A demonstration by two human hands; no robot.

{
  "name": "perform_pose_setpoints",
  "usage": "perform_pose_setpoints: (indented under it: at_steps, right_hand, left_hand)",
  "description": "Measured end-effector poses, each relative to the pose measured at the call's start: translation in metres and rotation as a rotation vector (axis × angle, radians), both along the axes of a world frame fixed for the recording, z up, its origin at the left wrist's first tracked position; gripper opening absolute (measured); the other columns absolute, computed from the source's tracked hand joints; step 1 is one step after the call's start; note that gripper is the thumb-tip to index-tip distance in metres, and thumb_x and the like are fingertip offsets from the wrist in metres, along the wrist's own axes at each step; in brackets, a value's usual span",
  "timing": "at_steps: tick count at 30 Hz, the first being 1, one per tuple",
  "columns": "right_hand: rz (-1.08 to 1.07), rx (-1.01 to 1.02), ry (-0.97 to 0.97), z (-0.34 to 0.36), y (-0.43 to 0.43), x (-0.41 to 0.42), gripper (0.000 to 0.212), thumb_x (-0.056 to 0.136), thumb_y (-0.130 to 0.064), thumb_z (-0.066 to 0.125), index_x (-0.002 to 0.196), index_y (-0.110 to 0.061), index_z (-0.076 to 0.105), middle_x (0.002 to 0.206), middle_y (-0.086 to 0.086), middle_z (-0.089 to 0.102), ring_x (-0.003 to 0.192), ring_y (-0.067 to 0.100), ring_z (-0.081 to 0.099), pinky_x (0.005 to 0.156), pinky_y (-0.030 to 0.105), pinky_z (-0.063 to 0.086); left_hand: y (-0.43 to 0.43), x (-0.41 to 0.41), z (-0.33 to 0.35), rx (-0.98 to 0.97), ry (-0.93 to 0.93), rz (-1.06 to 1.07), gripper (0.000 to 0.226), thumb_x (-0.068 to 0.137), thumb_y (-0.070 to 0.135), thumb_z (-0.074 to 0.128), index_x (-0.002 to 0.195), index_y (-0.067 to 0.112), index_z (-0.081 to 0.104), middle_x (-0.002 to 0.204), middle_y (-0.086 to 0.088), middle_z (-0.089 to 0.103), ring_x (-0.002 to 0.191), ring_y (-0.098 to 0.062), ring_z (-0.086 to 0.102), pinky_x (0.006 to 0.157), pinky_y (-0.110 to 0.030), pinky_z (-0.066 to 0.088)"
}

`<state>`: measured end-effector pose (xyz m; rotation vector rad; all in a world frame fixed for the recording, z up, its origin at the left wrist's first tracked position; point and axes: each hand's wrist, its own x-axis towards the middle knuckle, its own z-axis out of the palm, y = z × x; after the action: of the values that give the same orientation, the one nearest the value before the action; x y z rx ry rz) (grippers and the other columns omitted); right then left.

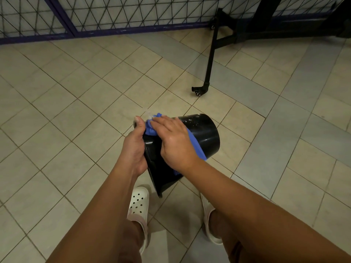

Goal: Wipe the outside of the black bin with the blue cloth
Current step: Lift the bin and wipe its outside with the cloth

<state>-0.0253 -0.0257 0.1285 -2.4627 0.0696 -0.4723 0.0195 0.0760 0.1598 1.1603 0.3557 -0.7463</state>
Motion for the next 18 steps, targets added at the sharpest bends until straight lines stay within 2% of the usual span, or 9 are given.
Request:
perform_pose_setpoints:
  at_steps: [3, 6, 8, 12, 15, 18]
  right_hand:
    - [-0.081, 0.008, 0.085, -0.001, -0.018, 0.005, 0.045, 0.08, -0.004, 0.043, 0.122, -0.007, 0.059, 0.123, 0.011, 0.061, 0.122, 0.029, 0.05, 0.109, 0.039, 0.023]
    - [-0.18, 0.065, 0.139, -0.005, -0.022, -0.003, 0.049, 0.079, 0.005, 0.051, 0.127, -0.006, 0.055, 0.131, 0.012, 0.055, 0.131, 0.03, 0.041, 0.115, 0.042, 0.015]
    - [-0.201, 0.056, 0.09, -0.006, -0.011, -0.009, 0.049, 0.077, 0.005, 0.051, 0.125, -0.004, 0.056, 0.13, 0.014, 0.055, 0.131, 0.032, 0.041, 0.115, 0.046, 0.016]
    - [-0.035, 0.057, 0.029, -0.004, 0.004, -0.009, 0.046, 0.082, -0.009, 0.038, 0.122, -0.003, 0.059, 0.127, 0.014, 0.058, 0.127, 0.032, 0.046, 0.111, 0.049, 0.025]
    - [0.024, 0.012, 0.071, 0.001, -0.014, -0.001, 0.045, 0.081, -0.001, 0.051, 0.124, -0.006, 0.057, 0.126, 0.011, 0.059, 0.123, 0.028, 0.05, 0.109, 0.044, 0.027]
    - [-0.064, 0.023, 0.165, 0.003, -0.027, 0.0, 0.048, 0.083, -0.001, 0.05, 0.13, -0.01, 0.053, 0.131, 0.007, 0.056, 0.128, 0.023, 0.045, 0.114, 0.04, 0.017]
  left_hand:
    - [-0.002, -0.004, 0.003, 0.109, -0.077, -0.009, 0.065, 0.096, 0.06, 0.037, 0.12, 0.008, 0.067, 0.112, -0.016, 0.073, 0.105, -0.032, 0.071, 0.087, -0.043, 0.056]
    - [-0.002, -0.005, 0.005, 0.171, -0.119, -0.013, 0.057, 0.095, 0.062, 0.041, 0.104, 0.014, 0.071, 0.096, -0.011, 0.077, 0.094, -0.03, 0.074, 0.082, -0.043, 0.058]
    - [-0.002, -0.004, 0.004, 0.16, -0.095, -0.017, 0.059, 0.094, 0.062, 0.042, 0.109, 0.012, 0.071, 0.103, -0.014, 0.076, 0.098, -0.031, 0.073, 0.085, -0.045, 0.057]
    - [0.0, -0.002, 0.002, 0.077, -0.062, -0.051, 0.068, 0.094, 0.058, 0.043, 0.128, 0.003, 0.062, 0.124, -0.02, 0.068, 0.116, -0.033, 0.066, 0.105, -0.047, 0.047]
    - [0.0, -0.003, 0.005, 0.078, -0.096, -0.051, 0.066, 0.087, 0.059, 0.047, 0.123, 0.007, 0.066, 0.119, -0.018, 0.07, 0.111, -0.032, 0.068, 0.096, -0.046, 0.052]
    - [0.0, -0.005, 0.009, 0.154, -0.12, -0.027, 0.064, 0.082, 0.063, 0.05, 0.113, 0.01, 0.07, 0.109, -0.016, 0.074, 0.102, -0.034, 0.071, 0.087, -0.047, 0.056]
